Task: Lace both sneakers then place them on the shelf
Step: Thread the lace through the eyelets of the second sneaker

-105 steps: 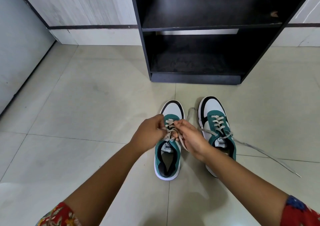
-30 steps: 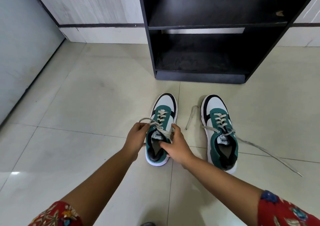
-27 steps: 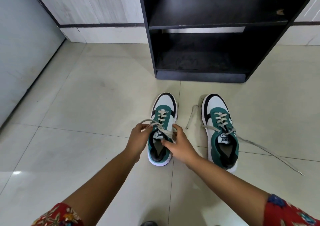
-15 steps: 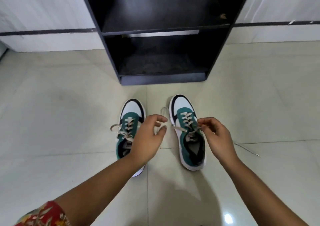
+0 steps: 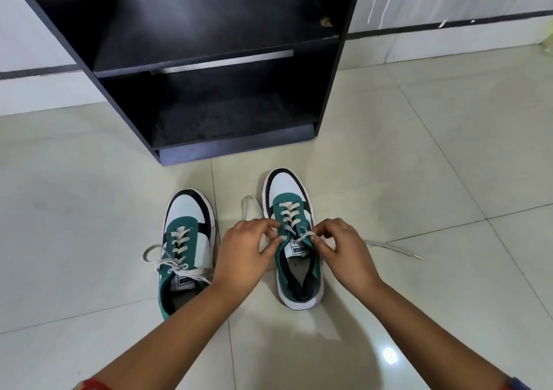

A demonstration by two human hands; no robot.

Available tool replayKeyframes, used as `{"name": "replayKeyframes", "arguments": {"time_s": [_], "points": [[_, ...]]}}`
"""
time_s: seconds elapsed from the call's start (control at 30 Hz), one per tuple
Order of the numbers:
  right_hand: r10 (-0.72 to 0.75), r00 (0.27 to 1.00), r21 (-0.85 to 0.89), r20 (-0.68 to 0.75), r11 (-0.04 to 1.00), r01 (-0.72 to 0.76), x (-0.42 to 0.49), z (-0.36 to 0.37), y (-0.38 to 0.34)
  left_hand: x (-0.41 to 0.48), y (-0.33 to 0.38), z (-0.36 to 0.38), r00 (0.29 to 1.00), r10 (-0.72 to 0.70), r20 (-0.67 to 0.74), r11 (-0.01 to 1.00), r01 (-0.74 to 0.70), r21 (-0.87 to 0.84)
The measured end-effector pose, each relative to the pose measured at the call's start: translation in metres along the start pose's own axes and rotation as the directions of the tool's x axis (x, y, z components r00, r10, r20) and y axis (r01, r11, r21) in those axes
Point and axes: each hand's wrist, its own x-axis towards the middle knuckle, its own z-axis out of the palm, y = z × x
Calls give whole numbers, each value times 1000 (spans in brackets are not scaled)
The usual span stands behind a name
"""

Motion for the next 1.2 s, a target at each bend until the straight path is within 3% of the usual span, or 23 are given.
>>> {"name": "replayKeyframes", "arguments": {"time_s": [0.17, 0.3, 0.43, 0.63, 0.7, 0.77, 0.87, 1.0, 1.2], "points": [[-85, 996, -150, 36, 985, 89, 4, -8, -8, 1, -1, 0, 993, 112, 40, 986, -116, 123], [-152, 988, -230, 42, 960, 157, 6, -7, -14, 5, 0, 1, 991, 78, 111, 989, -91, 116], [-136, 988, -211, 71, 966, 148, 7, -10, -16, 5, 2, -1, 988, 82, 127, 984, -100, 144], [-97, 970, -438, 221, 879, 188, 10, -9, -31, 10, 4, -8, 985, 88, 147, 985, -108, 134], [-46, 950, -271, 309, 953, 135, 13, -13, -29, 11, 3, -11, 988, 82, 128, 981, -102, 163], [40, 943, 27, 331, 998, -52, 15, -17, -20, 9, -1, -15, 995, 1, 102, 991, -15, 133], [197, 925, 355, 326, 881, -312, 11, -18, -7, 1, -11, -16, 993, -73, 95, 991, 62, 122], [292, 892, 484, 344, 760, -435, 8, -12, -1, -4, -17, -13, 990, -101, 96, 988, 89, 123], [304, 902, 482, 308, 767, -423, 11, -11, 6, -6, -27, -17, 989, -113, 99, 982, 96, 160]]}}
